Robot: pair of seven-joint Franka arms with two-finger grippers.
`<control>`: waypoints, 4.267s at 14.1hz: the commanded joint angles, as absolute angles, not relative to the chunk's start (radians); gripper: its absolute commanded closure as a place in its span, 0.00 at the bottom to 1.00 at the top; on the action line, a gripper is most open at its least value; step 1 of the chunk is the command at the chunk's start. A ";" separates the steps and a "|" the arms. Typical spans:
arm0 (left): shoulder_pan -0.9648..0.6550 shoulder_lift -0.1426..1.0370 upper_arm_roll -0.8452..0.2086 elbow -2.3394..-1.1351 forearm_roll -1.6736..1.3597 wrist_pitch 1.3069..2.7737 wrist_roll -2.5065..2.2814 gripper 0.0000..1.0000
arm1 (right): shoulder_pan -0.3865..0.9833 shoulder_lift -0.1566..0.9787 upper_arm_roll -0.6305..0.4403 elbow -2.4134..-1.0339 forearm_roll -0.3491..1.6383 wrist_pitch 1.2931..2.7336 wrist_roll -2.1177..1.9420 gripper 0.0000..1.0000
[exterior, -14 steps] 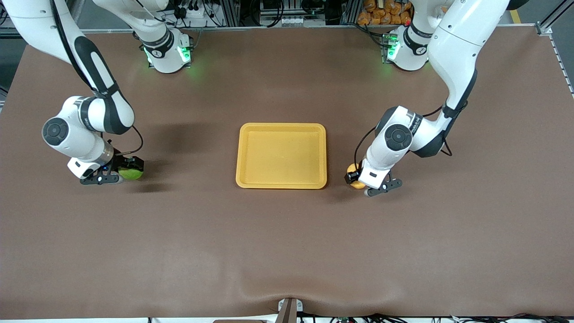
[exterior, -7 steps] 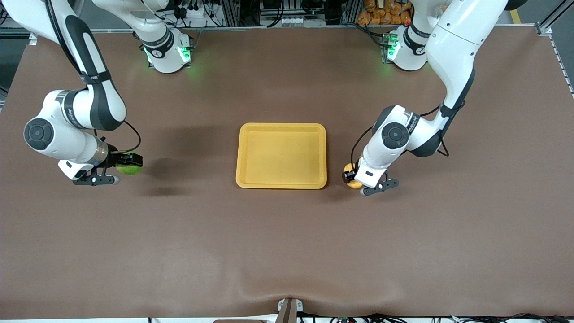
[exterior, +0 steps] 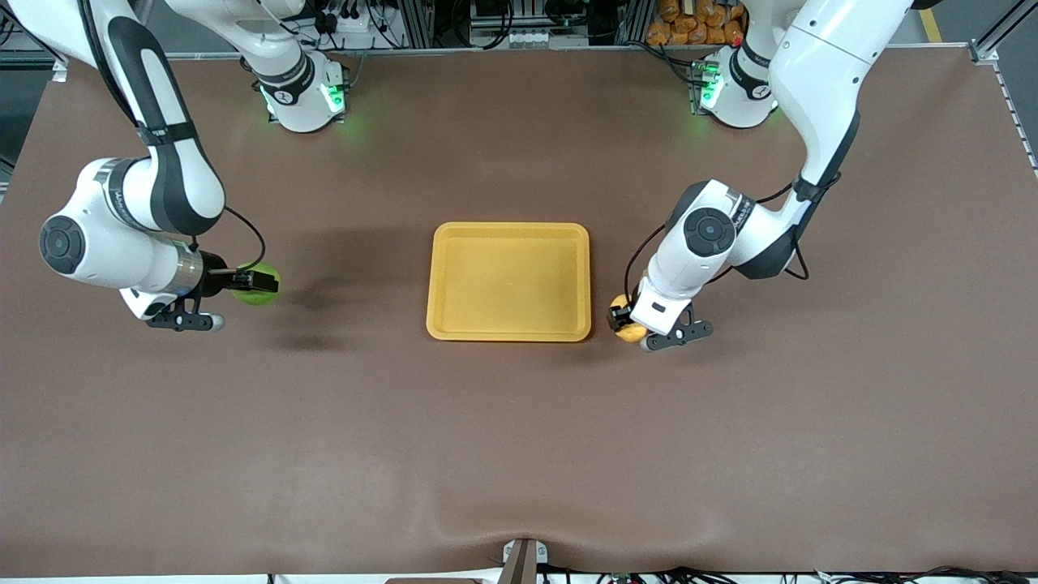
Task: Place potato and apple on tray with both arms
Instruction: 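Lift the apple with the right gripper while the left gripper lifts the potato, then lower the apple onto the tray and open the right gripper, then lower the potato onto the tray with the left gripper while the right gripper withdraws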
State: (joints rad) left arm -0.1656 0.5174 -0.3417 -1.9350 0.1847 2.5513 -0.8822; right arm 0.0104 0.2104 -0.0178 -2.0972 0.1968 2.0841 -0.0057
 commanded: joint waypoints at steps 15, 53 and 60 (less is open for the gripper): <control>-0.250 0.557 -0.426 -1.684 0.186 2.349 -1.069 1.00 | 0.363 0.201 -0.015 -2.103 0.483 2.098 0.597 0.85; -0.417 0.718 -0.411 -1.658 0.413 2.174 -1.034 0.67 | 0.307 0.141 -0.043 -2.151 0.353 2.205 0.208 0.00; -0.411 0.718 -0.411 -1.651 0.434 2.174 -1.032 0.00 | 0.140 -0.046 -0.049 -2.100 0.149 1.961 0.183 0.00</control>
State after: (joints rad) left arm -0.4054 0.7126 -0.4165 -1.6732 0.4108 2.1899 -1.0364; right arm 0.1758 0.0253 -0.0656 -2.1058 0.2009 2.0334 0.1766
